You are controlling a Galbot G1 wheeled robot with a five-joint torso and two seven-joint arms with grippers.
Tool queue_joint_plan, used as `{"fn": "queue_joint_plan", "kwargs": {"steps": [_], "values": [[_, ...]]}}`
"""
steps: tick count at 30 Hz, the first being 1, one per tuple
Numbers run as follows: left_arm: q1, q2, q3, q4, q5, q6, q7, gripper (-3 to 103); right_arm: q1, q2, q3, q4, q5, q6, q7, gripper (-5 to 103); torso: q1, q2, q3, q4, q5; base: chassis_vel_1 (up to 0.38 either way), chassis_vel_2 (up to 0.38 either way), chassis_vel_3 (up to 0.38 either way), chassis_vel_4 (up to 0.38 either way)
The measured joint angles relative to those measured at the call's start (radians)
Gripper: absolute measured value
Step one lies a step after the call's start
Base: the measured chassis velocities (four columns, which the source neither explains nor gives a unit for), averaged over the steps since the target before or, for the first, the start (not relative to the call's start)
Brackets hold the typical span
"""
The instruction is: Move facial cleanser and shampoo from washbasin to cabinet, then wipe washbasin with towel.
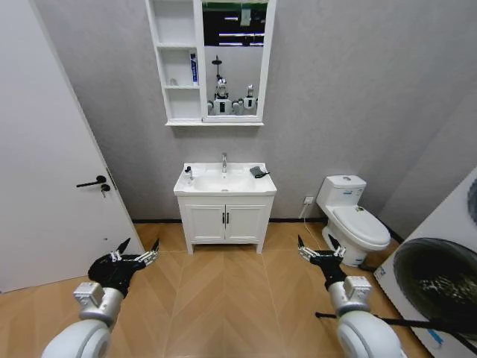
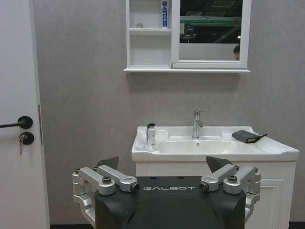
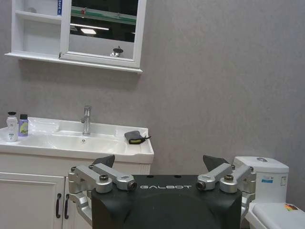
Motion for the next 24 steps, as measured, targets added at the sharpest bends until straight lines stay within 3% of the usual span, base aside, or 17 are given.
{"fn": "queue_joint_plan", "kwargs": {"steps": [24], "values": [[0.027,-0.026,-0.003,-0.019,0.023,-0.008,0.006,100,-0.012,0.004,-0.001,0.020,0.023,-0.013,0.000,100,0.000,0.000,0.000,0.0001,0.0000,0.000,0.000,0.000,0.000]]}}
